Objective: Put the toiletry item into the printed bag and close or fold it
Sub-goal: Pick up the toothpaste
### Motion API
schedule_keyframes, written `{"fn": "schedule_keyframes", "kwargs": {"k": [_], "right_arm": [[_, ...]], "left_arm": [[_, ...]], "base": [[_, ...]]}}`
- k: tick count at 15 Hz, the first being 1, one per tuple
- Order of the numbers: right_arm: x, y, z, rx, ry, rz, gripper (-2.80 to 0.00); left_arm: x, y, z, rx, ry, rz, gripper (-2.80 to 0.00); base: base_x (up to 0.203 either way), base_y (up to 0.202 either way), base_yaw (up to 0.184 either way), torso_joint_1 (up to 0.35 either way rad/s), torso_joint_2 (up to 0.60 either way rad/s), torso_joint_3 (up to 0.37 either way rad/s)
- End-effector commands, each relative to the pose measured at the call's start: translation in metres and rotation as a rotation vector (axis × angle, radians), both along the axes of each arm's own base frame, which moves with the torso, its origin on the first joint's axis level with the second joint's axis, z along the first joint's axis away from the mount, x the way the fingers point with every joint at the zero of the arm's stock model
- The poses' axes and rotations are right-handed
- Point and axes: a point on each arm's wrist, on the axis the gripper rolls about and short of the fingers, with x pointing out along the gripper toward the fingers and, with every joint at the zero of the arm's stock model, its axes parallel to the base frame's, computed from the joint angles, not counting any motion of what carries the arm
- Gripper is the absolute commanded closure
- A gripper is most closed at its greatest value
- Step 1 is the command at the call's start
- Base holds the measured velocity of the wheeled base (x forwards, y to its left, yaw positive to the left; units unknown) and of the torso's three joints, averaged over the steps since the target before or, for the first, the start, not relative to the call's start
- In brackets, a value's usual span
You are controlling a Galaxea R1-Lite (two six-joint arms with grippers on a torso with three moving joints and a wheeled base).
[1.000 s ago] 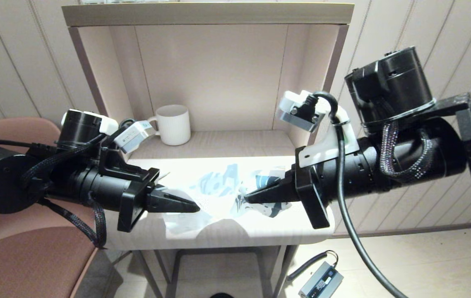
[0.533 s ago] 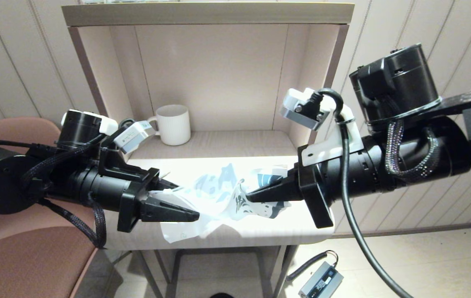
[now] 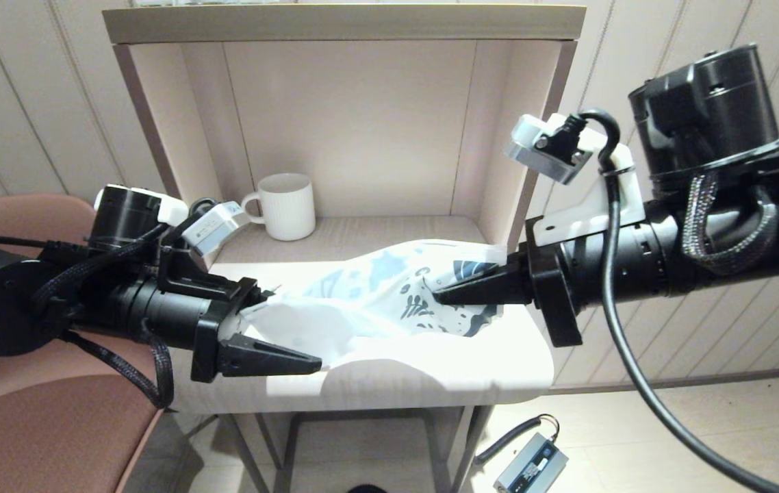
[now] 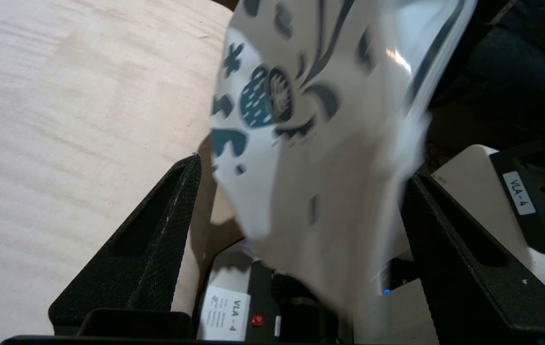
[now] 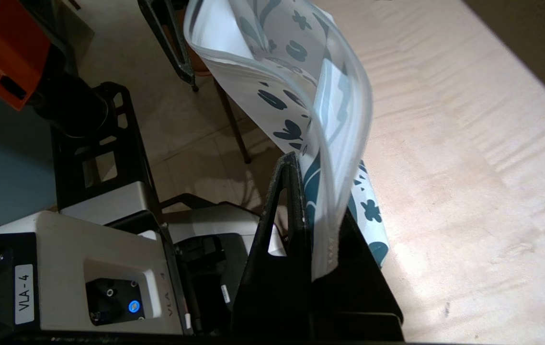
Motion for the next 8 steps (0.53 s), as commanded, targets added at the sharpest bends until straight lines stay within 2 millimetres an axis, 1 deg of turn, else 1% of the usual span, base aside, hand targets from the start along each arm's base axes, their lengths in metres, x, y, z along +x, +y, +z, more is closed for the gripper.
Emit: {"fn": "schedule_keyframes", "kwargs": {"k": [1,3,5,6,7,8], "right_arm": [[-0.004,-0.015,0.011,0.021,-0.034,-0.037,0.00],[-0.008,-0.024,0.016,0.032,-0.050,-0.057,0.00],[-0.012,-0.036,0.021,0.052,-0.051,-0.092,0.00],[-0.014,-0.038,0.022,0.063,-0.040,-0.093,0.00],[-0.017,-0.039,0.024,0.069,-0.043,-0.095,0.00],[-0.018,-0.040,0.025,0.073,-0.045,-0.098,0.00]], "left_arm": [[0.005,0.010,-0.002,-0.002,0.005,0.034,-2.80],[0.008,0.016,0.000,-0.004,-0.007,0.057,-2.80],[0.013,0.026,0.002,-0.007,-0.023,0.098,-2.80],[0.015,0.030,0.002,-0.006,-0.025,0.114,-0.71],[0.016,0.031,0.002,-0.007,-0.025,0.122,0.00],[0.017,0.032,0.002,-0.007,-0.029,0.124,0.00]], "base": [[0.000,0.000,0.000,0.000,0.00,0.000],[0.000,0.000,0.000,0.000,0.00,0.000],[0.000,0.000,0.000,0.000,0.00,0.000],[0.000,0.000,0.000,0.000,0.00,0.000],[0.000,0.000,0.000,0.000,0.00,0.000],[0.000,0.000,0.000,0.000,0.00,0.000]]}}
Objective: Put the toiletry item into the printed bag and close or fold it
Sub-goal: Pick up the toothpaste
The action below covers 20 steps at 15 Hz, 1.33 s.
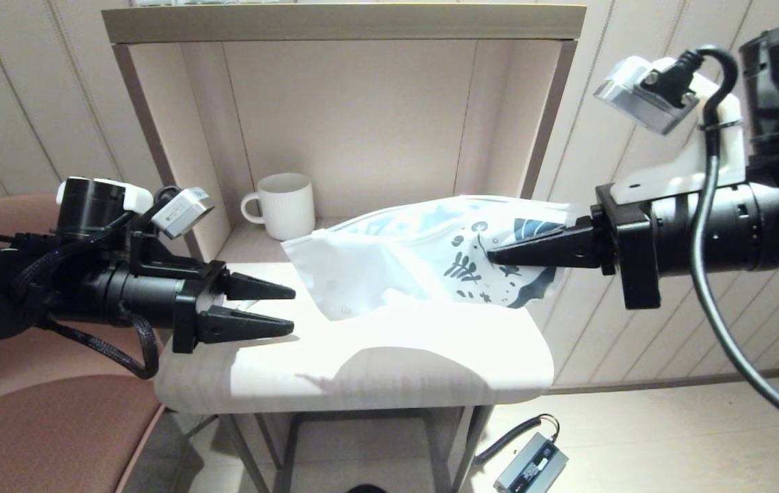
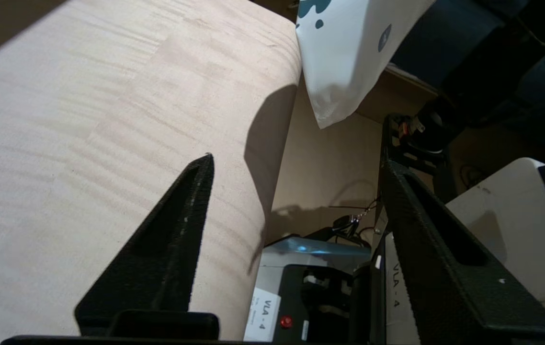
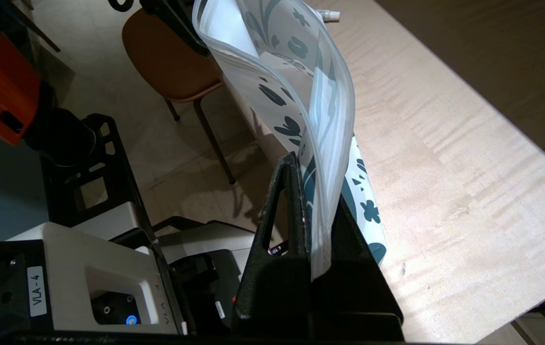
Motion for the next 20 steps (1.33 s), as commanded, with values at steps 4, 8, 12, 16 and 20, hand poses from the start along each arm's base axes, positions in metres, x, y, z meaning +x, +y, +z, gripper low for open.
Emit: {"fn": "schedule_keyframes", "kwargs": {"k": [4,8,12,16,20], "right_arm": [[-0.011,-0.013,0.007,0.021,-0.018,-0.027,0.00],[-0.016,-0.016,0.009,0.030,-0.017,-0.033,0.00],[-0.017,-0.016,0.010,0.037,-0.012,-0.035,0.00],[-0.016,-0.014,0.007,0.033,-0.004,-0.027,0.00],[-0.016,-0.013,0.007,0.031,-0.002,-0.026,0.00]], "left_arm": [[0.008,0.005,-0.004,0.001,-0.008,0.024,0.00],[0.023,0.007,-0.015,0.035,0.010,0.079,0.00],[0.040,0.008,-0.024,0.128,-0.048,0.230,-2.80],[0.037,0.009,-0.020,0.126,-0.111,0.256,-2.80],[0.048,0.013,-0.033,0.198,-0.159,0.315,-2.80]], "base": [[0.000,0.000,0.000,0.000,0.00,0.000],[0.000,0.000,0.000,0.000,0.00,0.000],[0.000,0.000,0.000,0.000,0.00,0.000],[0.000,0.000,0.000,0.000,0.00,0.000],[0.000,0.000,0.000,0.000,0.00,0.000]]}}
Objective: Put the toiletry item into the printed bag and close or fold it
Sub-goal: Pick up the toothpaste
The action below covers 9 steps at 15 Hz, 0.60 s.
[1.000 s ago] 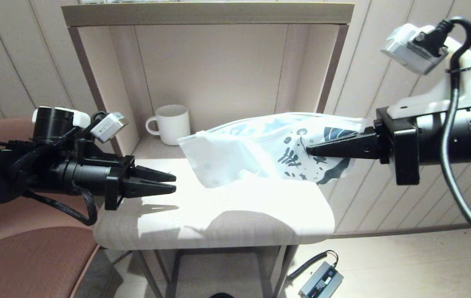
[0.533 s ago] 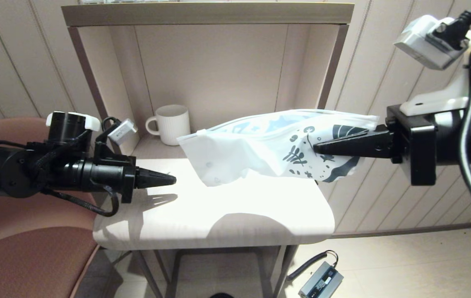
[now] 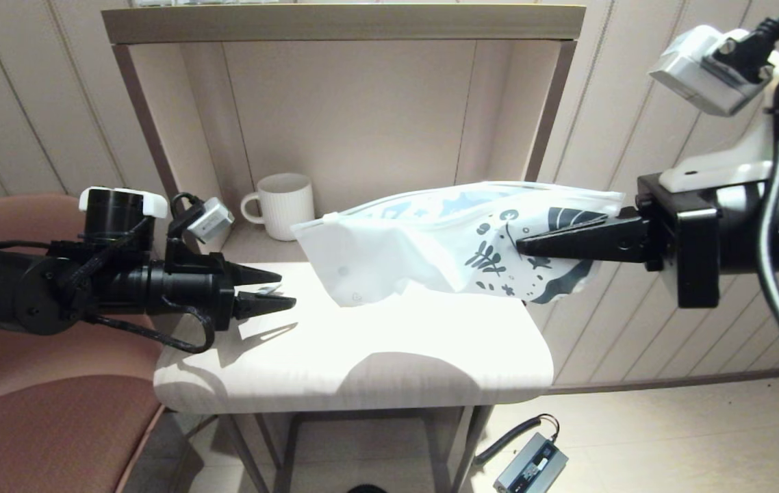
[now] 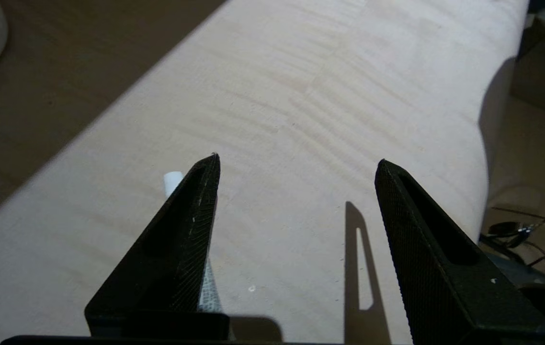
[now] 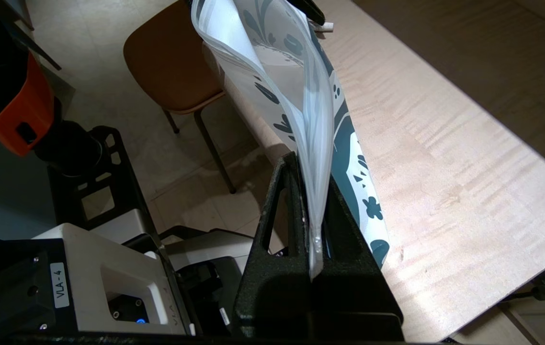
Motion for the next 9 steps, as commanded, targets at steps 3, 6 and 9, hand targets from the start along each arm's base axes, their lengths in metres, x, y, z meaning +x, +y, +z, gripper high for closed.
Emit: {"fn": "schedule_keyframes", "kwargs": {"k": [3,6,9], "right_arm": [[-0.0001,0.0006,-0.0017,-0.002,0.007,0.007,0.00],[0.0002,0.0008,-0.0005,-0.001,0.004,0.007,0.00],[0.0003,0.0008,-0.0018,-0.003,0.008,0.007,0.00]], "left_arm": [[0.0035,0.0038,-0.0044,0.077,-0.056,0.058,-2.80],[0.0019,0.0044,-0.0043,0.078,-0.060,0.059,-2.80],[0.0052,0.0041,-0.0099,0.087,-0.055,0.056,-2.80]], "base": [[0.000,0.000,0.000,0.000,0.00,0.000],[0.000,0.000,0.000,0.000,0.00,0.000],[0.000,0.000,0.000,0.000,0.00,0.000]]}}
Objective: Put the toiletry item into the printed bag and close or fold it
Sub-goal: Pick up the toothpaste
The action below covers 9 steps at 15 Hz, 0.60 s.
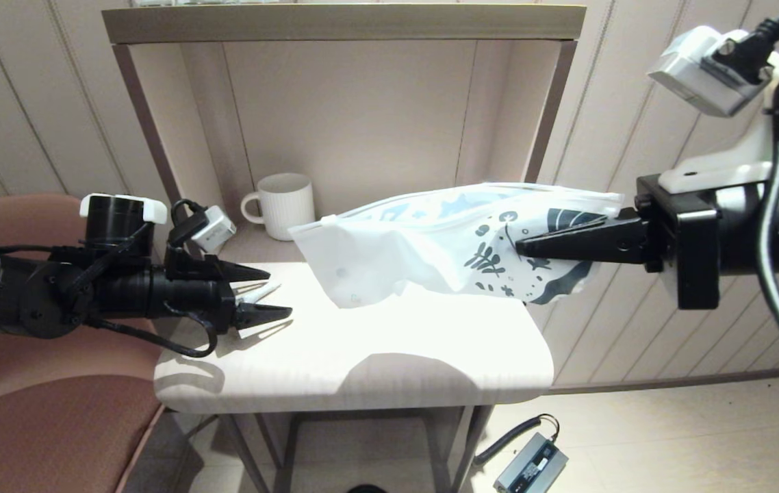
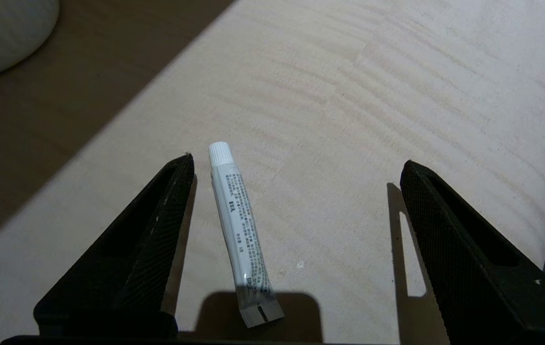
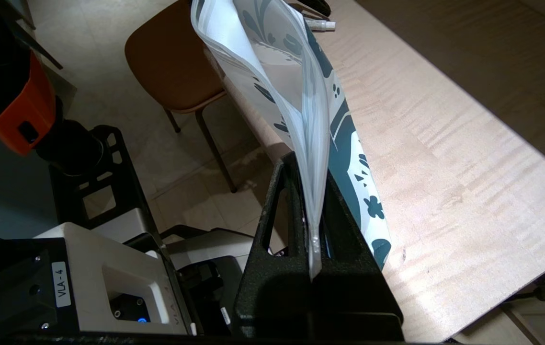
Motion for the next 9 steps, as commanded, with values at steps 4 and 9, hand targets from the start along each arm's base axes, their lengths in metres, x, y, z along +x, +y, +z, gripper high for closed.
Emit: {"fn": "schedule_keyframes", "kwargs": {"k": [4,9], "right_arm": [[0.001,0.001,-0.002,-0.002,0.009,0.005,0.00],[0.001,0.000,-0.002,-0.002,0.010,0.004,0.00]], "left_arm": [[0.009,0.006,-0.005,0.014,-0.004,0.039,-2.80],[0.018,0.005,-0.018,0.040,0.009,0.066,-2.80]], "base": [[0.000,0.000,0.000,0.000,0.00,0.000],[0.000,0.000,0.000,0.000,0.00,0.000]]}}
